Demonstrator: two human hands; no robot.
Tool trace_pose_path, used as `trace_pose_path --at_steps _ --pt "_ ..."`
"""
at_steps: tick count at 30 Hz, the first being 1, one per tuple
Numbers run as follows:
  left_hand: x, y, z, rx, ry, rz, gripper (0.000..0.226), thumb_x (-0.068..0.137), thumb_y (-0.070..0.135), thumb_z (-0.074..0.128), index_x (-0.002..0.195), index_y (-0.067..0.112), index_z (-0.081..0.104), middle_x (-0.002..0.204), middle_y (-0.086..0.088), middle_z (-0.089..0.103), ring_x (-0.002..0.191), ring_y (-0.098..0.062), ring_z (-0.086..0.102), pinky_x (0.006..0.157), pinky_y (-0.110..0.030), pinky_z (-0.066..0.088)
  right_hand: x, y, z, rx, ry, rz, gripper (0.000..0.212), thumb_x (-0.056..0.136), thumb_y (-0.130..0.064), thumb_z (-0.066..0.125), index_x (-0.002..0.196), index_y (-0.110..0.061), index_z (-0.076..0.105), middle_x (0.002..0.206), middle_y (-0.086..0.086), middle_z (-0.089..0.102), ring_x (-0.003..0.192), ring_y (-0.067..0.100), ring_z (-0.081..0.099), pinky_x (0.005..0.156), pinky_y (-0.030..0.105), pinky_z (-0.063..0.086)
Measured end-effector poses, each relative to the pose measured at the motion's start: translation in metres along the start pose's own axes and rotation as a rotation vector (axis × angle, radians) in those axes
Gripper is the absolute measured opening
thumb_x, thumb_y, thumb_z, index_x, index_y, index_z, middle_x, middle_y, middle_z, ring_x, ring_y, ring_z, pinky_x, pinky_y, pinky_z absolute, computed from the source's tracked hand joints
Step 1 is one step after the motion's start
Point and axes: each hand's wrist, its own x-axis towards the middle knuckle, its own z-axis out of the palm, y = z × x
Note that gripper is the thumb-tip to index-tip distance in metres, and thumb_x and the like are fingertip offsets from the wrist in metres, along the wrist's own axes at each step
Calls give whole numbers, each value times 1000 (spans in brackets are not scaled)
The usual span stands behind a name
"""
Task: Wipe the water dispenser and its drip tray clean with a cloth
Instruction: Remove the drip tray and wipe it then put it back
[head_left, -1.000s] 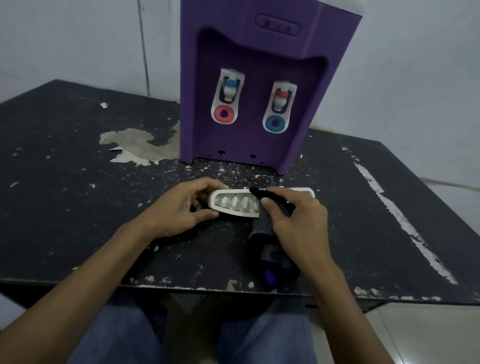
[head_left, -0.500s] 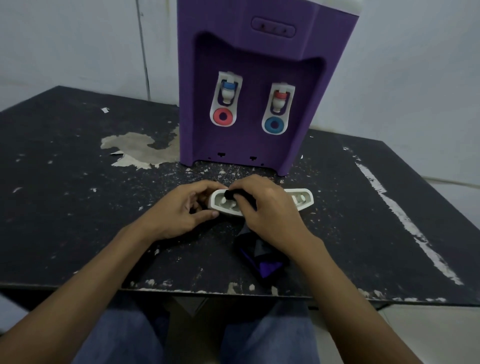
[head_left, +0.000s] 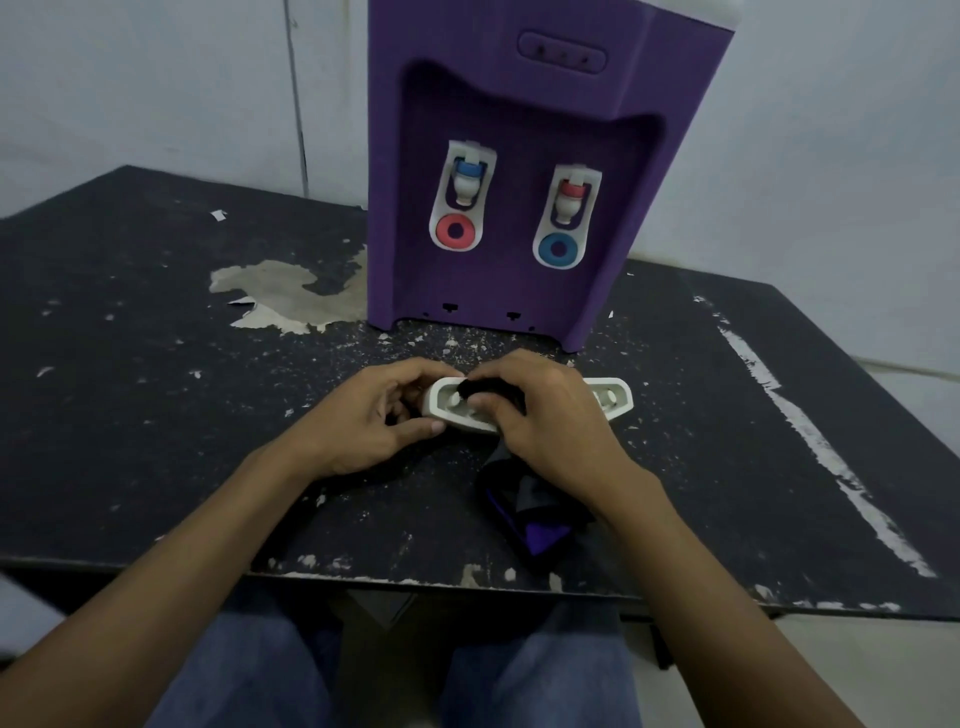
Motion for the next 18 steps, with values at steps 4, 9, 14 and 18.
trace_pose_path --at_steps 4,9,14,18 --pt "0 -1 0 7 1 -6 51 86 3 75 129 28 61 113 -1 71 106 -24 67 95 -55 53 1 0 0 64 70 -19 12 93 -20 66 104 -21 69 101 -9 61 91 9 59 80 38 52" --pt "1 -1 0 2 2 -13 51 86 4 75 129 27 61 112 2 71 105 -17 67 99 -43 53 6 -3 7 77 58 -105 14 93 -18 65 106 -20 70 102 -8 61 92 11 60 77 39 53" --pt "1 -2 0 1 4 -7 50 86 4 75 130 25 61 114 0 71 106 -22 67 97 -51 53 7 -1 6 -133 23 -177 17 93 -15 61 108 -15 68 102 1 61 86 24 61 69 45 53" --pt "1 -4 0 5 6 4 50 87 3 75 131 23 61 113 -4 71 103 -27 66 93 -55 52 8 -3 0 -253 -11 -214 14 92 -16 61 105 -14 66 99 2 59 82 25 59 65 43 52"
